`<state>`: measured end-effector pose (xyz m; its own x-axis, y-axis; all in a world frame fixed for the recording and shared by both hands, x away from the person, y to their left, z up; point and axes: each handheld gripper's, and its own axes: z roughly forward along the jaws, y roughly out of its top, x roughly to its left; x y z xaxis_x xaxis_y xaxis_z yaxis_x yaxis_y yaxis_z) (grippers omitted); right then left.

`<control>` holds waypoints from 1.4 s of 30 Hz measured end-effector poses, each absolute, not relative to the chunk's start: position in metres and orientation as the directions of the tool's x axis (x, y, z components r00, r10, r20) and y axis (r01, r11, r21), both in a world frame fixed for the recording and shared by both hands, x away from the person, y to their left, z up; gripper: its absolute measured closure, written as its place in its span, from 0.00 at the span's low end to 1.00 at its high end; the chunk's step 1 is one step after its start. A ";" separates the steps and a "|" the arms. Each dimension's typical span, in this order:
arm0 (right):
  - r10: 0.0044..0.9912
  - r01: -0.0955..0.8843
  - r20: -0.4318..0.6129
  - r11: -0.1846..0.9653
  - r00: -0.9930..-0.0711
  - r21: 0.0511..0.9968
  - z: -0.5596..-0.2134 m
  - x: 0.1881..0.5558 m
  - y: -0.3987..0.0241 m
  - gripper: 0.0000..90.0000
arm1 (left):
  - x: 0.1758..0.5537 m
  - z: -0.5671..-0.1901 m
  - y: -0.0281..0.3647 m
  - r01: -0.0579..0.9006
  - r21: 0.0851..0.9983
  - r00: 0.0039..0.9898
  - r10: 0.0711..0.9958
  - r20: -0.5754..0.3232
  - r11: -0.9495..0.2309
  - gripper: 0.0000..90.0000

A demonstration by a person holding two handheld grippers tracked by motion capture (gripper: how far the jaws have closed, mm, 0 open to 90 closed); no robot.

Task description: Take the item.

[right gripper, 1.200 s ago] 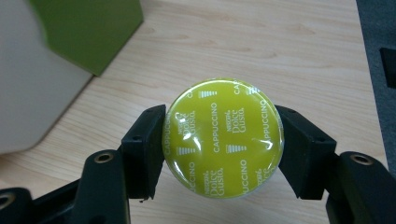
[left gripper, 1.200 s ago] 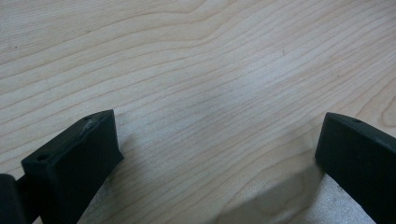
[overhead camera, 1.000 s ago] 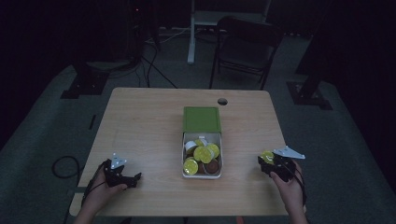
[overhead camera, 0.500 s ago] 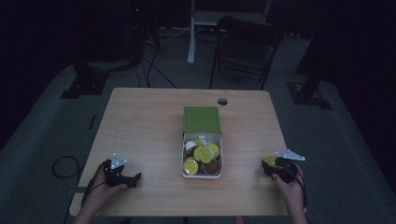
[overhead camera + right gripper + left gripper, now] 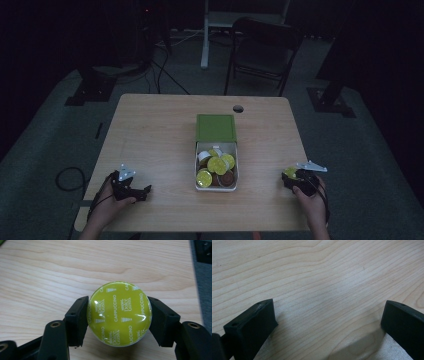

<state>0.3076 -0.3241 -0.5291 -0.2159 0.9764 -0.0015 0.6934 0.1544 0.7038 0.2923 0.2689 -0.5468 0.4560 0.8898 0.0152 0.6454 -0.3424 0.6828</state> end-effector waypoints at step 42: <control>0.884 0.570 0.032 0.272 -0.466 0.775 -0.492 0.304 -0.295 0.15 | 0.292 -0.547 0.269 0.645 0.683 0.456 0.890 0.015 -0.342 0.00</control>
